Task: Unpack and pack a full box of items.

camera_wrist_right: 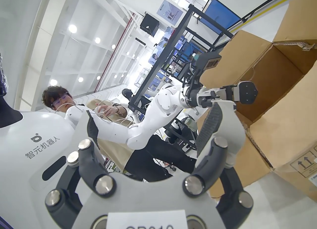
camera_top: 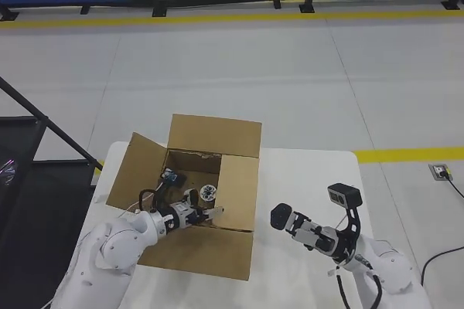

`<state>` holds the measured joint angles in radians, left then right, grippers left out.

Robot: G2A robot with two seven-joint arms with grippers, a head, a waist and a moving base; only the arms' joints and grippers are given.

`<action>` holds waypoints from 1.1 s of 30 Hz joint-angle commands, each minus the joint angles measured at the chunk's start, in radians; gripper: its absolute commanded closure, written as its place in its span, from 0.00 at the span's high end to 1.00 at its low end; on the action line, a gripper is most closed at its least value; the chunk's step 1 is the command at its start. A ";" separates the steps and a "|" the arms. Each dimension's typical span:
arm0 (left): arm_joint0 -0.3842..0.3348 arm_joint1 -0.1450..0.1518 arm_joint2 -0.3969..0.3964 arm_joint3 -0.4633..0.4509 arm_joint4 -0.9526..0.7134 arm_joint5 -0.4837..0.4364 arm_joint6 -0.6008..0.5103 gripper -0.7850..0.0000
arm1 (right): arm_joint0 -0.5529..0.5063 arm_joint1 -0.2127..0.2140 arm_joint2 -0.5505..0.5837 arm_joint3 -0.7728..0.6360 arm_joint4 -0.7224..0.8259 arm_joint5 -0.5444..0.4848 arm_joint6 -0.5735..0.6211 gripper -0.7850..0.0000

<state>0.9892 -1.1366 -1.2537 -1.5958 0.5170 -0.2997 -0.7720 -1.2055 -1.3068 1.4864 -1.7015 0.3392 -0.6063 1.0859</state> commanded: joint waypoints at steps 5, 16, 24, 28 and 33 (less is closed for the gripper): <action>-0.155 -0.033 0.116 0.214 -0.173 0.018 -0.065 1.00 | -0.035 0.014 0.039 0.006 0.030 -0.011 0.001 1.00; -0.272 -0.065 0.200 0.408 -0.387 -0.129 -0.144 1.00 | -0.075 0.034 0.069 0.003 0.060 -0.024 -0.007 1.00; -0.218 -0.048 0.153 0.231 -0.391 -0.151 -0.124 1.00 | -0.072 0.044 0.064 0.000 0.068 -0.034 -0.022 1.00; -0.192 -0.043 0.145 0.114 -0.352 -0.104 -0.094 1.00 | -0.071 0.050 0.069 0.002 0.088 -0.050 -0.024 1.00; -0.227 -0.054 0.188 0.092 -0.300 -0.051 -0.041 1.00 | -0.104 0.058 0.107 -0.006 0.119 -0.109 -0.046 1.00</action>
<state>0.7751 -1.1868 -1.0819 -1.5089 0.2099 -0.3579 -0.8241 -1.2984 -1.2505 1.5812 -1.7048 0.4522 -0.6985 1.0483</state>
